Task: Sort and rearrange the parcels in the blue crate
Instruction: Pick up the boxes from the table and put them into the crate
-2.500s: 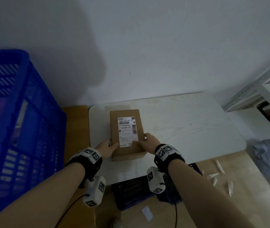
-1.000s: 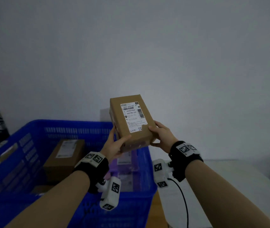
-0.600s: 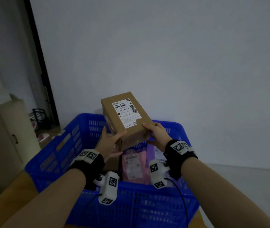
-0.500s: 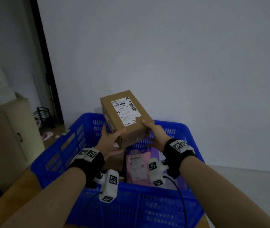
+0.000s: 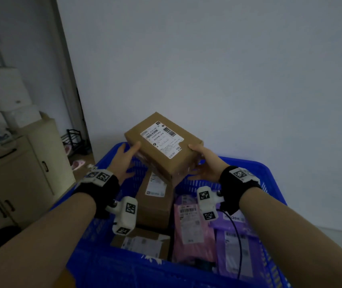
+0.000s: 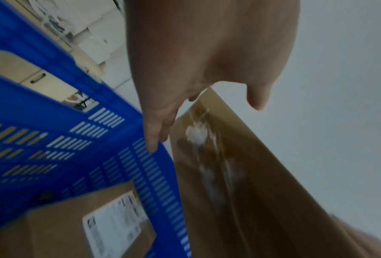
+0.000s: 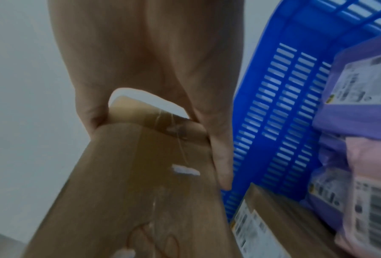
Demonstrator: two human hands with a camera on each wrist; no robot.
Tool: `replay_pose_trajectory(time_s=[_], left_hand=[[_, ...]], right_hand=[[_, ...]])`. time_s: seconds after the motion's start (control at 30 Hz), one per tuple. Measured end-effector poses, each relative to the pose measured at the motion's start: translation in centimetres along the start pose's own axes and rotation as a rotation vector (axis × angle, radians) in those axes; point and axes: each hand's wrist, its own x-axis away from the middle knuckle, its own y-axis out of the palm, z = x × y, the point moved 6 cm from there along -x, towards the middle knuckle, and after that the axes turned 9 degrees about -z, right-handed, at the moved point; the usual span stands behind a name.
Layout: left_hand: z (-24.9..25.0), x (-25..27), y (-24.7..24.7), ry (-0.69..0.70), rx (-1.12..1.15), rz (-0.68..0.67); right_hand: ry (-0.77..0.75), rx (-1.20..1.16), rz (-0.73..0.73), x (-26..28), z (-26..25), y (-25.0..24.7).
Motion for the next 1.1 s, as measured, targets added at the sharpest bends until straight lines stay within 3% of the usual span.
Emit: replay_pose_trajectory(time_s=[0.13, 0.27, 0.6, 0.9, 1.1], left_hand=[[0.8, -2.1, -4.1, 0.033, -0.087, 0.091], [0.6, -3.1, -4.6, -0.094, -0.189, -0.095], [-0.1, -6.2, -7.8, -0.342, -0.275, -0.499], [-1.4, -6.9, -8.9, -0.538, -0.389, -0.722], [-4.2, -6.5, -8.2, -0.679, -0.478, -0.775]], right_hand=[[0.069, 0.049, -0.017, -0.8, 0.4, -1.3], [0.119, 0.073, -0.030, -1.1, 1.2, -1.0], [0.126, 0.050, 0.138, -1.7, 3.6, 1.8], [0.289, 0.117, 0.060, -0.2, 6.2, 2.3], [0.485, 0.100, -0.157, 0.2, 9.6, 1.4]])
